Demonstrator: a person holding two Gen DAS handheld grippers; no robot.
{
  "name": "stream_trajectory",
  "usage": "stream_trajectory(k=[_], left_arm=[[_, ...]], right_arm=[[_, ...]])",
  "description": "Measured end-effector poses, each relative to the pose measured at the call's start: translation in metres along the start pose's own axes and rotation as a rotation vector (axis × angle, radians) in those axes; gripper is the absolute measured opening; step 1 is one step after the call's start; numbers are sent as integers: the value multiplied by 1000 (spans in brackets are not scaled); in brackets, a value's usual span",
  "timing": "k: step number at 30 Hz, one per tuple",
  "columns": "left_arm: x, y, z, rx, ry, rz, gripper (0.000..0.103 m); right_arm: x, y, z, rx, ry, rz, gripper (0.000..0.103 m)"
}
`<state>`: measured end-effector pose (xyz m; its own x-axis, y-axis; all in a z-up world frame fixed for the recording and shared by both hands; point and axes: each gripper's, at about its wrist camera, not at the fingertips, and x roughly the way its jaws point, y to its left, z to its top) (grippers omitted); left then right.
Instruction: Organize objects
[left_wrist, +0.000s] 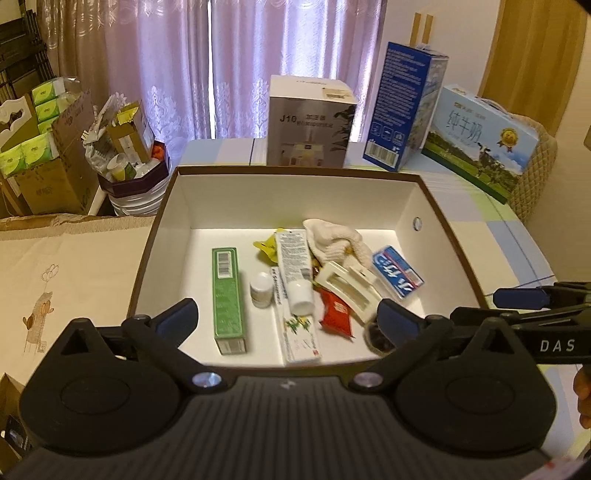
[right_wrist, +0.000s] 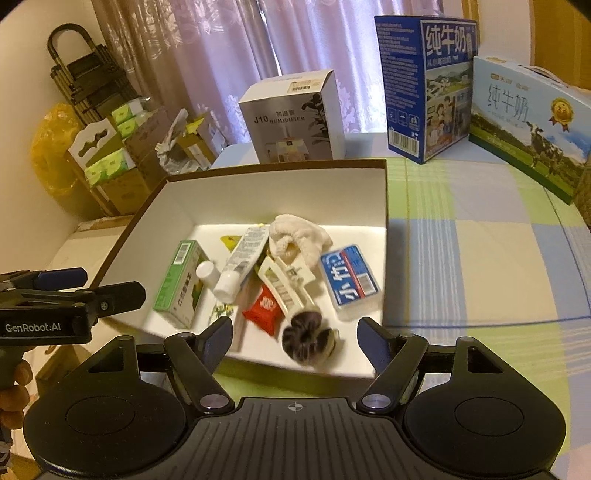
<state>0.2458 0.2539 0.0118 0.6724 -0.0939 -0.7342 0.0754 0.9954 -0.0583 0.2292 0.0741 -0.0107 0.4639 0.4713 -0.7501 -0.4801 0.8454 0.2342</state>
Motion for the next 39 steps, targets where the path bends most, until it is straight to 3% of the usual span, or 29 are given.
stream_trajectory(k=[11,23,39], left_arm=[[-43,-43,-40,29,-11,32,102],[-83,-96,-75,56,-25,-8,102],[-115,-150,-125,48,17,2,102]], right_arm=[[-53,-21,-40,9,-14,-2,72],[-110,-51,-78,15,-30,-8,72],[-165,-71,-132,0,-21,20,72]])
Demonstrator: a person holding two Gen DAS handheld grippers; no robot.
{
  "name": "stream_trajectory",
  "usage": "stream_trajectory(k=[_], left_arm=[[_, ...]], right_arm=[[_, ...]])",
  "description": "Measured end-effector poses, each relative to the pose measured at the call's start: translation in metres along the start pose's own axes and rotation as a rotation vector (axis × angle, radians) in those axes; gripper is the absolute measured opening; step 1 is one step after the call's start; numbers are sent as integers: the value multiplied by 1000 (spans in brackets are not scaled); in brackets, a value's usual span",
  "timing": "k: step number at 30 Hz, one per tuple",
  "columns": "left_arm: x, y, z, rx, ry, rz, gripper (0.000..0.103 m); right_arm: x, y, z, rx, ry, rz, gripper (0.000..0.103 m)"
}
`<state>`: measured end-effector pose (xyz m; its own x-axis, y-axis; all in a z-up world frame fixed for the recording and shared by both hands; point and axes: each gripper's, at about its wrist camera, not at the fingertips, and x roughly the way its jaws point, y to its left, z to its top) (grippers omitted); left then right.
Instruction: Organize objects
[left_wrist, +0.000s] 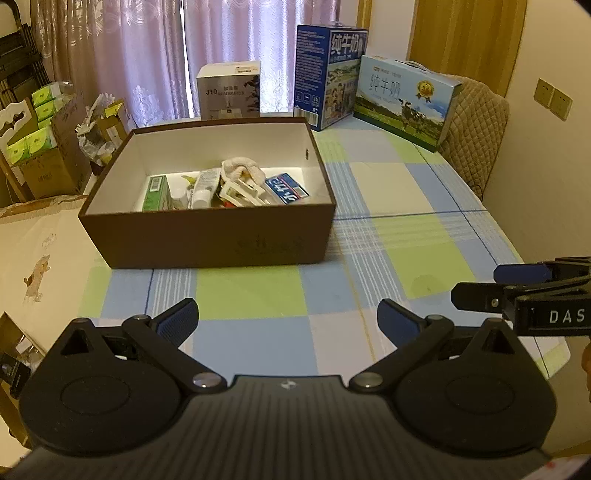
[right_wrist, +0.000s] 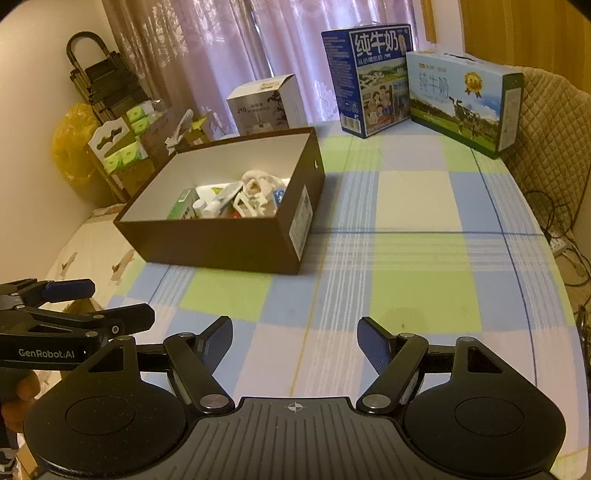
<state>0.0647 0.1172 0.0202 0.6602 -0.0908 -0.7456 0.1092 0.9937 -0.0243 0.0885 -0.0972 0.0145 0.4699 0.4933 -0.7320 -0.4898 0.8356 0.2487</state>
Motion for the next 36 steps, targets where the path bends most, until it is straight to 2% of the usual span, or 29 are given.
stream_trajectory(k=[19,36], left_arm=[[-23,-36,-31,-6,13,-3,102],[-34,-43,-39,-8,11,1,102]], right_arm=[[-36,-19,-34,15,3,-8,72],[-45,-22,-43,8,-1,-1,72]])
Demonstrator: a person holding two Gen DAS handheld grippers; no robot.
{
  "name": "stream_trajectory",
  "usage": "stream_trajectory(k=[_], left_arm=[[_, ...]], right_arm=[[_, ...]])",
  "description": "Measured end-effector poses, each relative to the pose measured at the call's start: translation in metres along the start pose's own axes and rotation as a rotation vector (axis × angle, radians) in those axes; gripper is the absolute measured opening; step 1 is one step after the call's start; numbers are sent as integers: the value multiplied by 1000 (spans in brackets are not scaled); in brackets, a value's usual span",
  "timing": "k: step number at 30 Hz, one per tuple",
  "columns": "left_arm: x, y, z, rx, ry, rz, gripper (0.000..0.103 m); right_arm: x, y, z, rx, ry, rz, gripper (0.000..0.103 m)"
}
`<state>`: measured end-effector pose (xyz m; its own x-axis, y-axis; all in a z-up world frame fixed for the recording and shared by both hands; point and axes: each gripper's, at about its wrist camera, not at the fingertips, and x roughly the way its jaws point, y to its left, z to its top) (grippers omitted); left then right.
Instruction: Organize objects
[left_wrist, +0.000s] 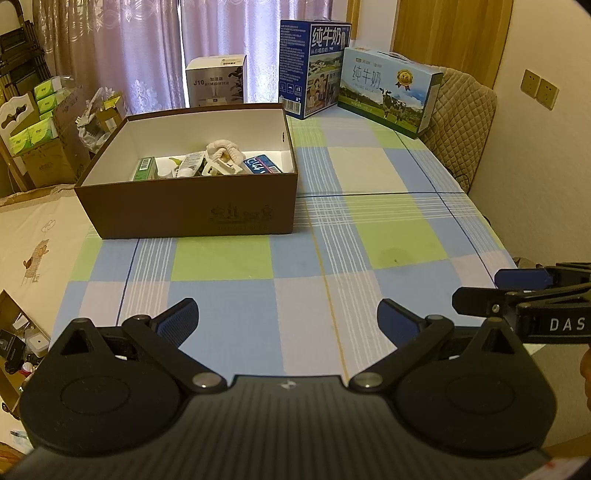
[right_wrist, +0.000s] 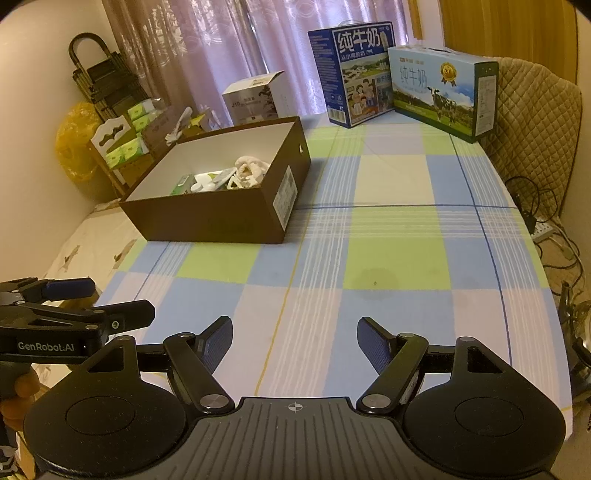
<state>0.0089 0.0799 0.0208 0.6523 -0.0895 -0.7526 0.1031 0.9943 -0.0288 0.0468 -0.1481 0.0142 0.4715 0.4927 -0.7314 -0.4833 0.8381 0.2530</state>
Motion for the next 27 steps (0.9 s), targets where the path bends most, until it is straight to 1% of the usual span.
stream_trajectory(k=[14,27], left_arm=[[1,-3,1,5,3,-1,102],[14,1,12,6,17,-10,102]], right_arm=[[1,-5,1,4,0,0,72],[9,-9,10,13,9,-5,72]])
